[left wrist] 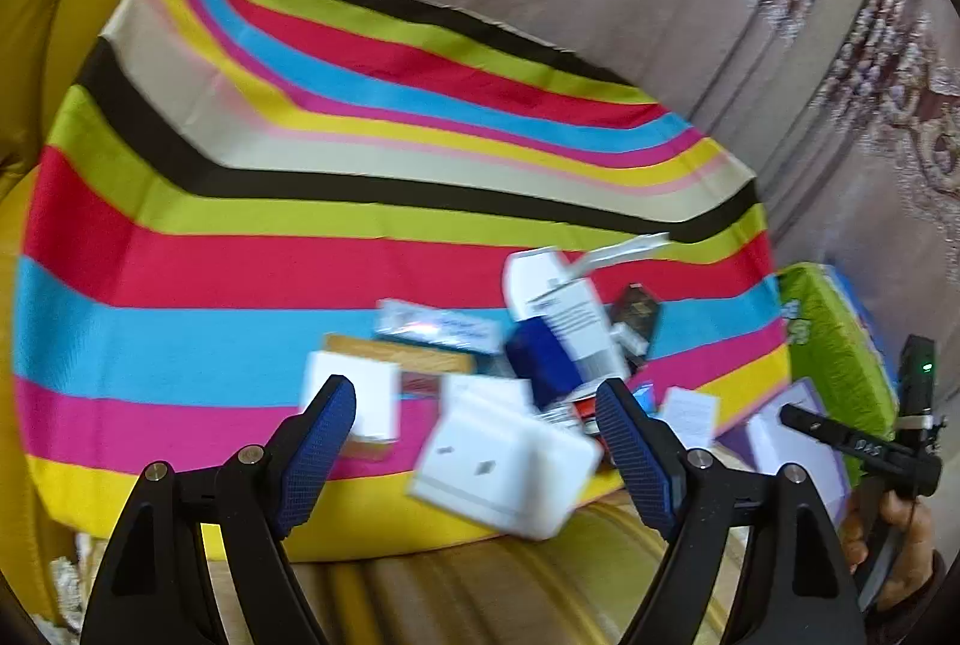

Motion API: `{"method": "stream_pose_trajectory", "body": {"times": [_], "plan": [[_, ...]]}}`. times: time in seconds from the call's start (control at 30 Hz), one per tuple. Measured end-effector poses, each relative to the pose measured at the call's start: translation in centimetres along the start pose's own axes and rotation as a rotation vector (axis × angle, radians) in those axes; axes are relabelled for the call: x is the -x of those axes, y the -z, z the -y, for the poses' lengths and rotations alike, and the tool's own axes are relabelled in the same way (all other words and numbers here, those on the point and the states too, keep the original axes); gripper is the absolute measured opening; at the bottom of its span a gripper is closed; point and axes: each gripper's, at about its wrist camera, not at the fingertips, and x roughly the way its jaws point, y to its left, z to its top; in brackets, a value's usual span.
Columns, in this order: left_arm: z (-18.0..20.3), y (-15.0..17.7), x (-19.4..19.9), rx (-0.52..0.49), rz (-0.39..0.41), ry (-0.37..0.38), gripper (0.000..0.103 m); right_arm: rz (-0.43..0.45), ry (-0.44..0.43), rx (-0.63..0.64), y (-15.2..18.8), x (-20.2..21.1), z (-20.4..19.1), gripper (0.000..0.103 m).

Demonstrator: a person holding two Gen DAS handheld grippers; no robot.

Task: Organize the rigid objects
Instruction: 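Grasp small white box with left tool while right tool grasps white box with green-blue label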

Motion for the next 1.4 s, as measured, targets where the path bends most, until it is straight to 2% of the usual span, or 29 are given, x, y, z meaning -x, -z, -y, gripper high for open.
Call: {"method": "stream_pose_trajectory", "body": {"times": [0.23,0.37,0.47,0.53,0.77,0.9,1.2,1.4], "plan": [[-2.1,0.2,-1.3,0.048,-0.065,-0.057,0.083,-0.005,-0.050,0.072,-1.0,-0.8,-3.2,0.074],[-2.0,0.1,-2.2,0.027,-0.088,-0.098,0.082,-0.010,-0.078,0.107,-1.6,-1.5,-5.2,0.074],[-2.3,0.1,-2.6,0.026,-0.100,-0.119,0.078,-0.021,-0.097,0.136,-1.8,-2.2,-6.8,0.074],[-2.7,0.0,-3.0,0.029,-0.113,-0.133,0.071,-0.031,-0.102,0.158,-2.0,-2.7,-7.8,0.075],[-3.1,-0.1,-3.8,0.027,-0.133,-0.140,0.071,-0.052,-0.138,0.223,-3.0,-4.8,-11.3,0.077],[-3.2,-0.1,-4.1,0.031,-0.144,-0.137,0.064,-0.062,-0.176,0.264,-3.7,-5.8,-13.2,0.077],[-3.4,0.0,-4.7,0.035,-0.162,-0.135,0.060,-0.092,-0.276,0.308,-5.4,-8.1,-16.2,0.077],[-3.6,0.1,-4.7,0.038,-0.170,-0.133,0.053,-0.112,-0.274,0.331,-5.8,-9.6,-17.4,0.077]]}}
